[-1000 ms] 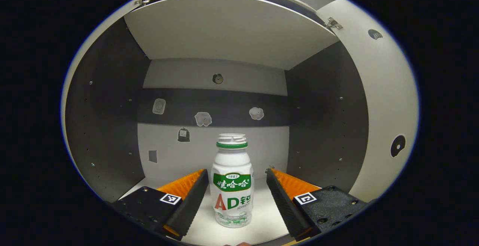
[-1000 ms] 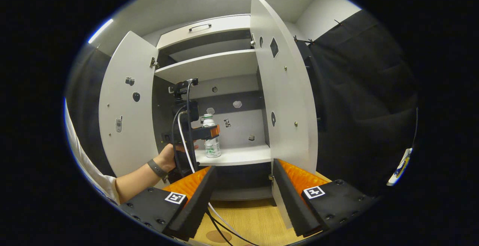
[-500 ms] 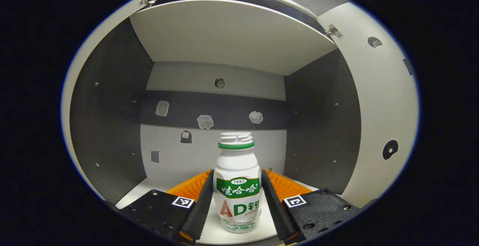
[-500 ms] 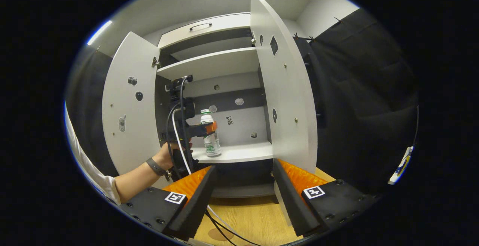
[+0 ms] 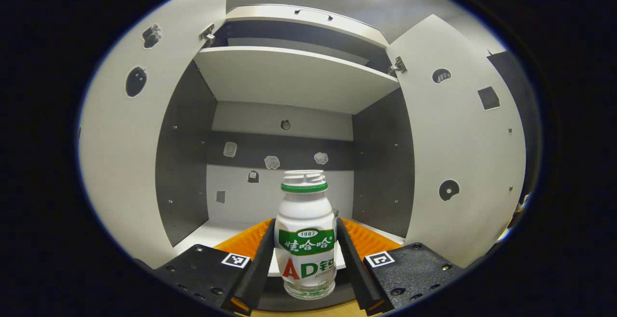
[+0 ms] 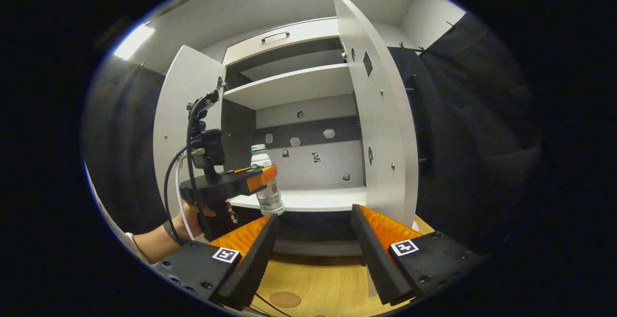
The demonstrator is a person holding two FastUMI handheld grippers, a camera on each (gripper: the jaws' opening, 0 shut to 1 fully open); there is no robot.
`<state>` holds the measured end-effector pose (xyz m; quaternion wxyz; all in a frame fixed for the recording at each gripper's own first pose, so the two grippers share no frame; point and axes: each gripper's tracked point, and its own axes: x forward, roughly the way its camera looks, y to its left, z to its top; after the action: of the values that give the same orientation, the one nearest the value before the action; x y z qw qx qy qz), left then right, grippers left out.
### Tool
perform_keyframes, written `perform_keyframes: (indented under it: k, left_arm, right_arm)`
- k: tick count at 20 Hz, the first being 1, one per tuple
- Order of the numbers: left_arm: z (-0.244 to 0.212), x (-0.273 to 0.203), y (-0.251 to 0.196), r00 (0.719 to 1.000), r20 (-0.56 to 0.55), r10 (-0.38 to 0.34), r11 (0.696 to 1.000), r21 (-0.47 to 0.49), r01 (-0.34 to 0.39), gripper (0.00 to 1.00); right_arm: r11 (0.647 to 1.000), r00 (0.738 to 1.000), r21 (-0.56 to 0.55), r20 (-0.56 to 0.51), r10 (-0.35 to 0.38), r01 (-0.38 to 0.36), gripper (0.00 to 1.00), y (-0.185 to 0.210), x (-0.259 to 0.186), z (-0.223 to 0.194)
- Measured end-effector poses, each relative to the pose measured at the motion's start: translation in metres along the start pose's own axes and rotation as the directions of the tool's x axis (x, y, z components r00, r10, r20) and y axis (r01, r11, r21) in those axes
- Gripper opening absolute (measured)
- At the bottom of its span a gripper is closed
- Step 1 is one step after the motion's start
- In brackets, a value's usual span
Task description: Grasp the bottle in the cabinet with the left hand and place it on the coaster, then close the right door with the right hand and the left door with the left hand.
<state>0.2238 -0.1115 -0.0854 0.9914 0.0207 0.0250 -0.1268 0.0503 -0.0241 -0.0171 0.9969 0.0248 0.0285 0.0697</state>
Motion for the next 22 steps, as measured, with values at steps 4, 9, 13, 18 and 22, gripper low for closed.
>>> perform_keyframes:
  k: [4,9,13,18,22]
  left_arm:
    - [-0.058,-0.052,-0.017,0.998,-0.036,0.054,0.998,-0.018,-0.054,0.72]
    - [-0.138,-0.115,-0.029,0.983,-0.046,0.175,0.984,-0.009,-0.176,0.73]
    - [-0.208,-0.155,-0.040,0.963,-0.101,0.251,0.967,-0.016,-0.254,0.72]
    - [-0.243,-0.180,-0.047,0.948,-0.076,0.310,0.950,0.059,-0.306,0.73]
    - [-0.265,-0.186,-0.060,0.951,-0.109,0.289,0.954,0.116,-0.277,0.73]
  right_arm:
    - [0.999,1.000,-0.023,-0.001,0.030,-0.030,0.98,-0.004,-0.005,0.008]
    - [0.998,0.999,-0.022,-0.017,0.051,-0.052,0.98,-0.008,-0.010,0.015]
    - [0.997,0.996,-0.039,-0.061,0.063,-0.065,0.98,-0.011,-0.019,0.010]
    - [0.995,0.992,-0.056,-0.101,0.076,-0.082,0.98,-0.013,-0.023,0.003]
    - [0.995,0.992,-0.066,-0.105,0.066,-0.073,0.98,-0.018,-0.027,0.002]
